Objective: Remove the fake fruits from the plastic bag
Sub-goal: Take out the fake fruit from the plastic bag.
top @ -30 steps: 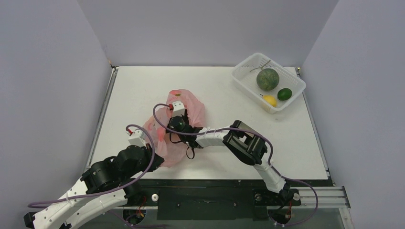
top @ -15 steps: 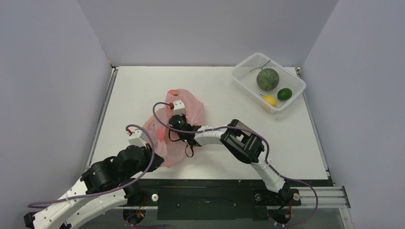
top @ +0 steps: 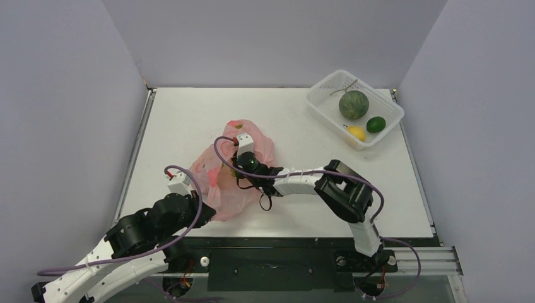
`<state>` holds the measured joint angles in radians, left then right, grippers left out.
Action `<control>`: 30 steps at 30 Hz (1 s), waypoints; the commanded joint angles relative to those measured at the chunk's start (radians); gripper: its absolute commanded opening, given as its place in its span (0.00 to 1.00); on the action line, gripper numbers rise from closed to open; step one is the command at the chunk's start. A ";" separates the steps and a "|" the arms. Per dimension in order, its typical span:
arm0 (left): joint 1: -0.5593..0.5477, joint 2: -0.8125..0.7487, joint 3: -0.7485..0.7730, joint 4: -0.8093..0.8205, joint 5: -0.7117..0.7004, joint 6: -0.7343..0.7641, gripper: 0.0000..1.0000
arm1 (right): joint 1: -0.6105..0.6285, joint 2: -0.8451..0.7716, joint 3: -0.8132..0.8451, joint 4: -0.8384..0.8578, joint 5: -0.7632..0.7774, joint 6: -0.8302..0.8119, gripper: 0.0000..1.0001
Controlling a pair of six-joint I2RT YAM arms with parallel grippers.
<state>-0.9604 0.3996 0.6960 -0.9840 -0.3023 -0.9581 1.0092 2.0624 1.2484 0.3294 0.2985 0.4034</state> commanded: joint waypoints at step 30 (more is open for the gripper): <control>-0.001 0.026 -0.003 0.048 -0.023 0.011 0.00 | -0.175 -0.911 -0.207 -0.234 -0.603 -0.160 0.00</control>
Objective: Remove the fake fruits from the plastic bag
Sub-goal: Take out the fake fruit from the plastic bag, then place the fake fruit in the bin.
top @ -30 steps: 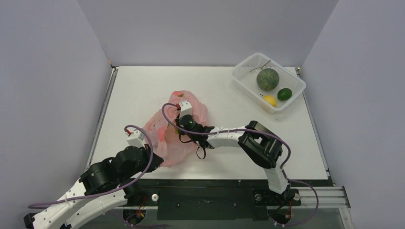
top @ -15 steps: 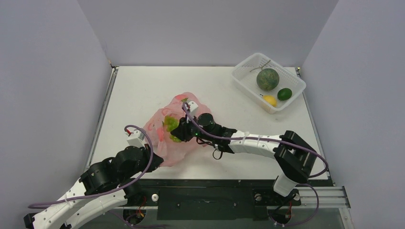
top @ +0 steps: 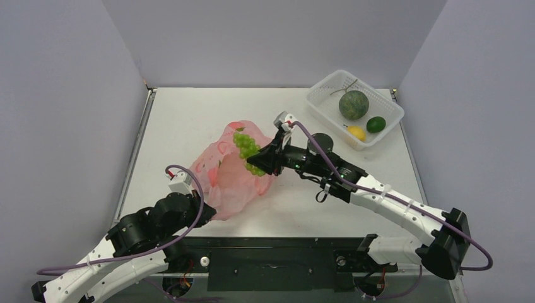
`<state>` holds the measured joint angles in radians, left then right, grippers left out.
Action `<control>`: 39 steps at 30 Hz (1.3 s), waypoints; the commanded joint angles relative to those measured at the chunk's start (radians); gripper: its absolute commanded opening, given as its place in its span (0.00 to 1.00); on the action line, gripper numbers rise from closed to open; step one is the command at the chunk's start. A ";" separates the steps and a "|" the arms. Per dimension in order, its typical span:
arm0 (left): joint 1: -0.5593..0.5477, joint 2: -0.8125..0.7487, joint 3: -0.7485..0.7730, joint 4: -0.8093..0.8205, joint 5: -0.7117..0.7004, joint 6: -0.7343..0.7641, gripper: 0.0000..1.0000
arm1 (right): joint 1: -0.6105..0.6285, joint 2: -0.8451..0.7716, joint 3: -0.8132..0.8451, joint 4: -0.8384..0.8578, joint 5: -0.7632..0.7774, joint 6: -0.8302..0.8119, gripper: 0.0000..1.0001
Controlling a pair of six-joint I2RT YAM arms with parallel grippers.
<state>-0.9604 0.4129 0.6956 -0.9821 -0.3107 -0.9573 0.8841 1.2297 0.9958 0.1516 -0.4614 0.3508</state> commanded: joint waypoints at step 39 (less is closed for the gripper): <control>-0.002 0.013 0.010 0.005 -0.011 0.001 0.00 | -0.665 1.044 1.072 -0.499 0.801 -0.118 0.26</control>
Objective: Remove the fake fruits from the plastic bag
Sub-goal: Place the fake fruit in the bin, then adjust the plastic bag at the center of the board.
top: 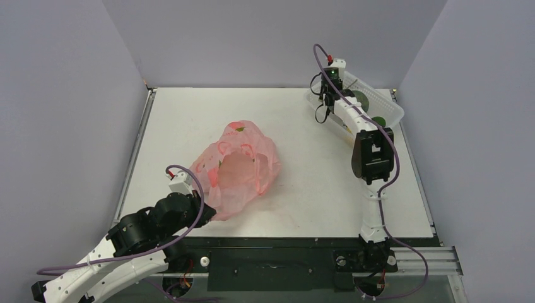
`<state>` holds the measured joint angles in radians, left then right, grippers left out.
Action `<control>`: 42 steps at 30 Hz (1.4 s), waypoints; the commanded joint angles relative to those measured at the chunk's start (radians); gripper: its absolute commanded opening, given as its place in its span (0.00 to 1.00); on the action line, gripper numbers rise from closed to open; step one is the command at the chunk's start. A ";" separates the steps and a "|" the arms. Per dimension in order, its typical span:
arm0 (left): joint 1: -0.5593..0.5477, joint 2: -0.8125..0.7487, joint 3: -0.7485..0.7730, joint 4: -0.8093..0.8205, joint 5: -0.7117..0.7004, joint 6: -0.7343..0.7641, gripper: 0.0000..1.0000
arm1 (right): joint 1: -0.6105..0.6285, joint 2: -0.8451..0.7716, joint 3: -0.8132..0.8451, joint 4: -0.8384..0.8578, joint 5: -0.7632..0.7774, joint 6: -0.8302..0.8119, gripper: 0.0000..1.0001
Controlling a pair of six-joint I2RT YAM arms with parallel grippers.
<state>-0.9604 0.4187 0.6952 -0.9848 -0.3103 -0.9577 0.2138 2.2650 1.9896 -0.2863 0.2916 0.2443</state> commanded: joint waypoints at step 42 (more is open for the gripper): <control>-0.002 0.027 0.022 0.019 -0.011 0.001 0.00 | 0.578 -0.832 -0.823 0.348 -0.518 0.042 0.66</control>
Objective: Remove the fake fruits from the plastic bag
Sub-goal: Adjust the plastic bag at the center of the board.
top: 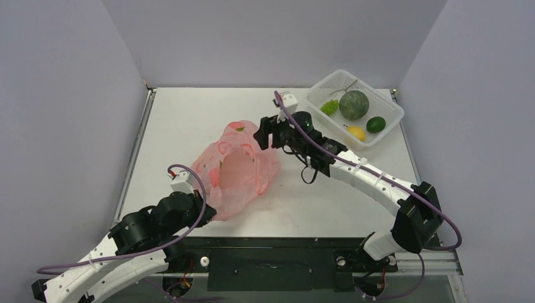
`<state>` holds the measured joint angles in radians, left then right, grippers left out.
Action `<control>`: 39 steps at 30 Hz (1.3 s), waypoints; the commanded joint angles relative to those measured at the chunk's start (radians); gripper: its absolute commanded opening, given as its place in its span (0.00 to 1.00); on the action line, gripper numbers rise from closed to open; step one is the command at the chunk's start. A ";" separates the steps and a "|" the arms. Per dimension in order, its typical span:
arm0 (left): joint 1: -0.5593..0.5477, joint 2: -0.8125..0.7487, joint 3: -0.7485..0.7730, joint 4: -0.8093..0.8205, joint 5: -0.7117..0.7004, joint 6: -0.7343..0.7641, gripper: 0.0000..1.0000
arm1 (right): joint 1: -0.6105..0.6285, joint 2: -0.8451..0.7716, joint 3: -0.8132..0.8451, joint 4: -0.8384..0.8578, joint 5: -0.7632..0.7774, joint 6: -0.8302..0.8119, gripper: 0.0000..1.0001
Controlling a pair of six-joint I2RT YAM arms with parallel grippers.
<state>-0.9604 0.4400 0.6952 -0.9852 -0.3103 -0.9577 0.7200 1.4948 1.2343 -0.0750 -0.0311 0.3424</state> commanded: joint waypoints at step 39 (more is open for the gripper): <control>0.022 -0.081 0.052 -0.135 0.060 -0.050 0.00 | 0.251 0.299 -0.187 0.343 0.057 0.040 0.84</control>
<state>-0.9405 0.3393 0.7376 -1.0557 -0.2516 -0.9630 0.9470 1.7790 0.9810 0.3023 -0.0956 0.5037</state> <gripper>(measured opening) 0.009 0.825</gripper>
